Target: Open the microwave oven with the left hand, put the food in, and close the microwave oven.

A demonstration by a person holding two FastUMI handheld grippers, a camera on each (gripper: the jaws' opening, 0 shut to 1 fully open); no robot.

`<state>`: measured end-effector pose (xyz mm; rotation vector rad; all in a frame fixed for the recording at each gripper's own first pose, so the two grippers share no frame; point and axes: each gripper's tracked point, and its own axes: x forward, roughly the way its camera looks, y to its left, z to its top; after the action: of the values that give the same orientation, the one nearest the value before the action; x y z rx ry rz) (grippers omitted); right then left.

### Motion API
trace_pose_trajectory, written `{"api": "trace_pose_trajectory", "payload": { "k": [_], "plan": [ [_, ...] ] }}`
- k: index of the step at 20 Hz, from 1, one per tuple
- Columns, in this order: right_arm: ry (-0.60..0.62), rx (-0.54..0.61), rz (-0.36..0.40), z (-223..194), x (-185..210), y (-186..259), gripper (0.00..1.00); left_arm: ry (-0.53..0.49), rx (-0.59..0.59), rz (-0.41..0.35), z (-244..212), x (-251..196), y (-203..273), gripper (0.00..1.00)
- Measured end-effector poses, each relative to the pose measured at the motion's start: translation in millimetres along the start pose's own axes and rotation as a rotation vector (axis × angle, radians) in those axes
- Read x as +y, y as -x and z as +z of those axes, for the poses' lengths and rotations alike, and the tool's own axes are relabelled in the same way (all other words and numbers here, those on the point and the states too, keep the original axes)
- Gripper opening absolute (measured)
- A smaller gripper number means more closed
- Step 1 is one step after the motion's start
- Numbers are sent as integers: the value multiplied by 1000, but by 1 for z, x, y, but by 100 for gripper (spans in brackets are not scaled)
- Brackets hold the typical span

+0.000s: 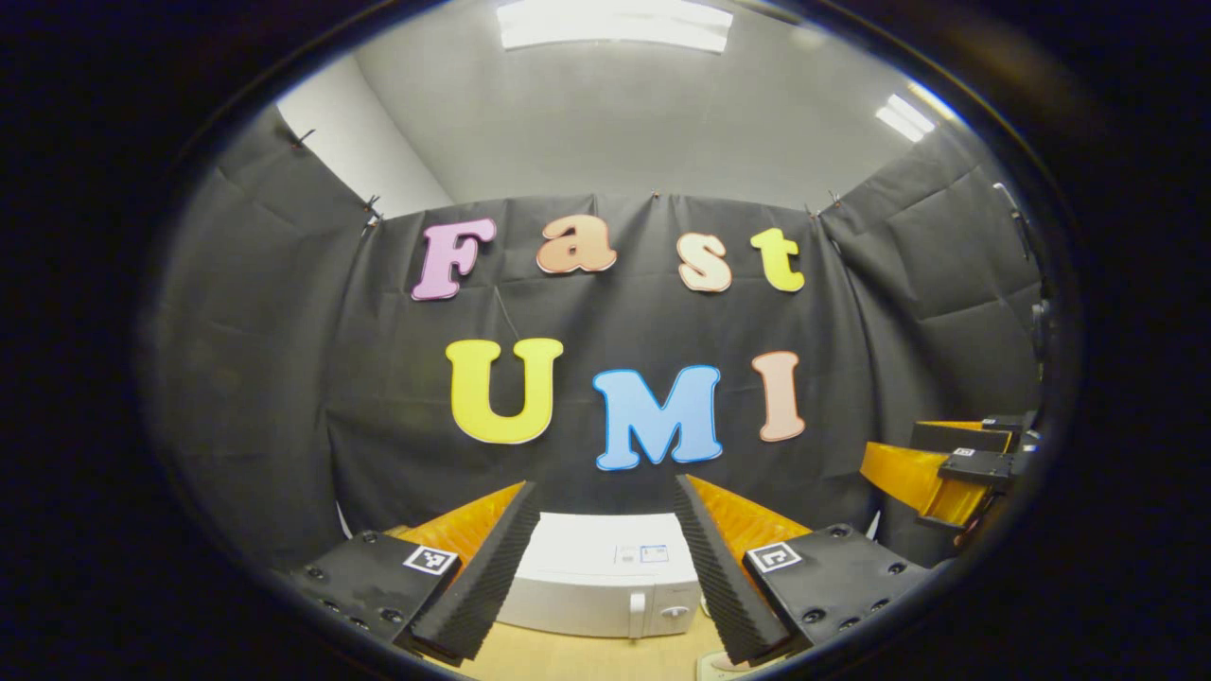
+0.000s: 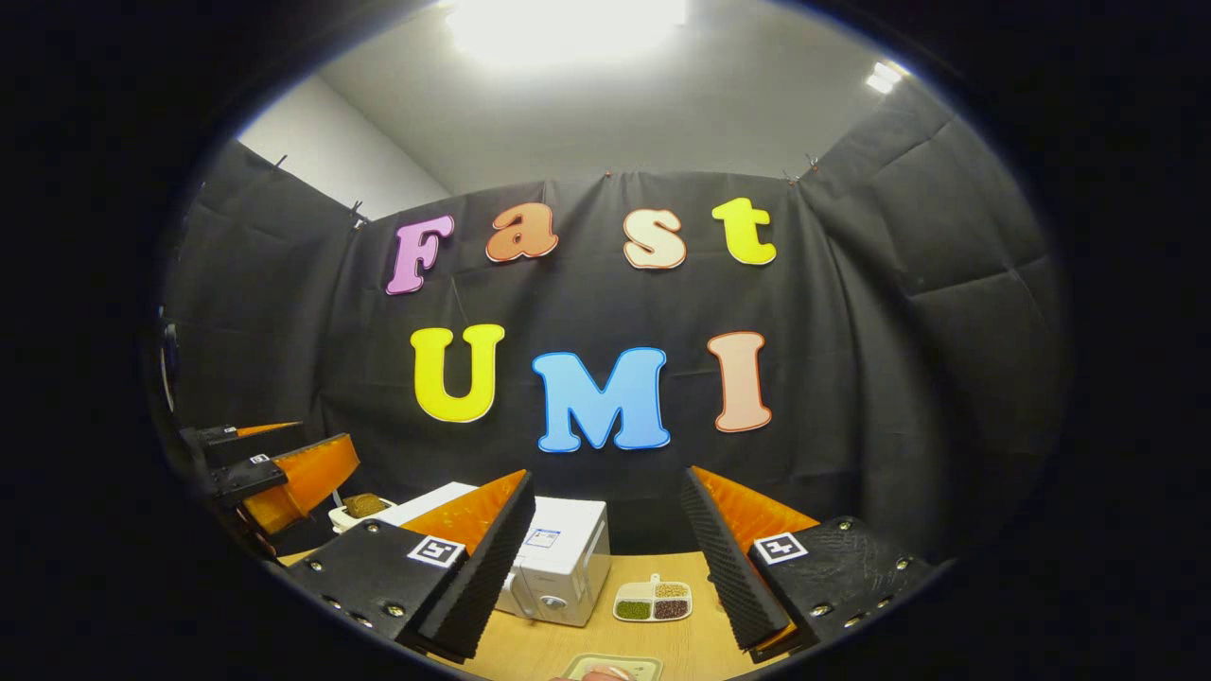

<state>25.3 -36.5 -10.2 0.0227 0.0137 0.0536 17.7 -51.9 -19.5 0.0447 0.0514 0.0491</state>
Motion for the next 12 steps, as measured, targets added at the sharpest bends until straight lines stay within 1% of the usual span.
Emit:
{"api": "trace_pose_trajectory", "payload": {
  "k": [2, 4, 6, 8, 10, 12],
  "plan": [
    [-6, 8, -20, -6, -2, -3, 95, -8, -20, -11, 1, 0, -5, 93],
    [-19, 31, -70, -14, -8, -6, 95, -14, -19, -56, -8, -6, -12, 93],
    [-35, 40, -97, -18, -8, -6, 95, -13, -40, -76, -17, -2, -21, 95],
    [-32, 41, -131, -22, -12, -7, 95, 2, -49, -85, -34, 0, -32, 97],
    [-21, 28, -163, -22, -16, -7, 95, 30, -22, -102, -62, -3, -41, 97],
    [-11, 28, -195, -24, -19, -6, 95, 49, 9, -137, -90, -11, -48, 97]
  ]
}}
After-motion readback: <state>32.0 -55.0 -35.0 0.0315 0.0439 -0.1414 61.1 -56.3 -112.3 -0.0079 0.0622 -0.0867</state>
